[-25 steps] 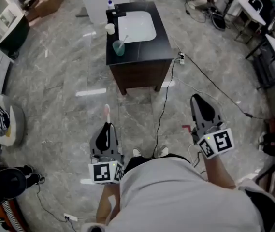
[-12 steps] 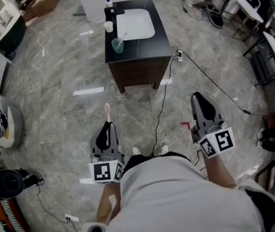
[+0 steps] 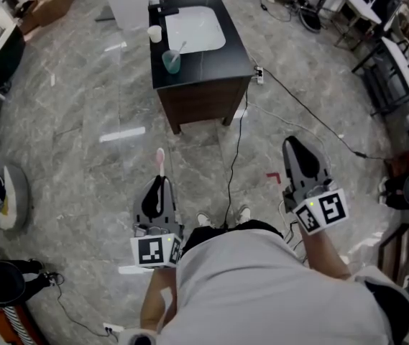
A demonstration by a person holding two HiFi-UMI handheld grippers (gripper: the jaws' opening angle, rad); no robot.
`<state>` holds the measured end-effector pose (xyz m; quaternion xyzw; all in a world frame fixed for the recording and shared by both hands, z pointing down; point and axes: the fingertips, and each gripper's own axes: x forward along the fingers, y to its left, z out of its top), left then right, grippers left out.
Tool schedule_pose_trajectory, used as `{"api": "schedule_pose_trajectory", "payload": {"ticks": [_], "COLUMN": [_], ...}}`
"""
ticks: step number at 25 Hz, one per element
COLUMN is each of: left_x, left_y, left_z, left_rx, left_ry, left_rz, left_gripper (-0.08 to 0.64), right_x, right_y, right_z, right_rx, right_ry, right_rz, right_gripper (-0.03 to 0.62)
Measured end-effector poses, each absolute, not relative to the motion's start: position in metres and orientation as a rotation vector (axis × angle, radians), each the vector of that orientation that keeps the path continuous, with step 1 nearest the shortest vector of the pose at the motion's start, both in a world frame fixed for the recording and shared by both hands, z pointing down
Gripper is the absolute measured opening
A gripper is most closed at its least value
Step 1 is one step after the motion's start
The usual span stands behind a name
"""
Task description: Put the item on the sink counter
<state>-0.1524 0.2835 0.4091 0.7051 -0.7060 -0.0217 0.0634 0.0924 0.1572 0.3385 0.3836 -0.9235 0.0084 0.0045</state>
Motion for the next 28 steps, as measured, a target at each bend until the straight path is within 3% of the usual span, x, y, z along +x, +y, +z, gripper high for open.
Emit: {"api": "schedule_pose_trajectory", "payload": {"ticks": [15,28], "left_x": [-0.154,-0.157], "left_y": [0.273,0.223], "left_z": [0.411,0.402], "left_rx": [2.205,2.115], "left_ry": [-2.056,-2.176], "left_rz": [-0.095,-0.085], "left_gripper": [0.038,0.038], "right_x": [0.083,0.081], "right_y": [0.165,0.095], "right_z": [0.336,0.338], "right_rx": [1.248,1.132], "right_ry": [-2.875,-2.963], "right_rz": [-0.003,0.028], "right_gripper": [0.055,0.055]}}
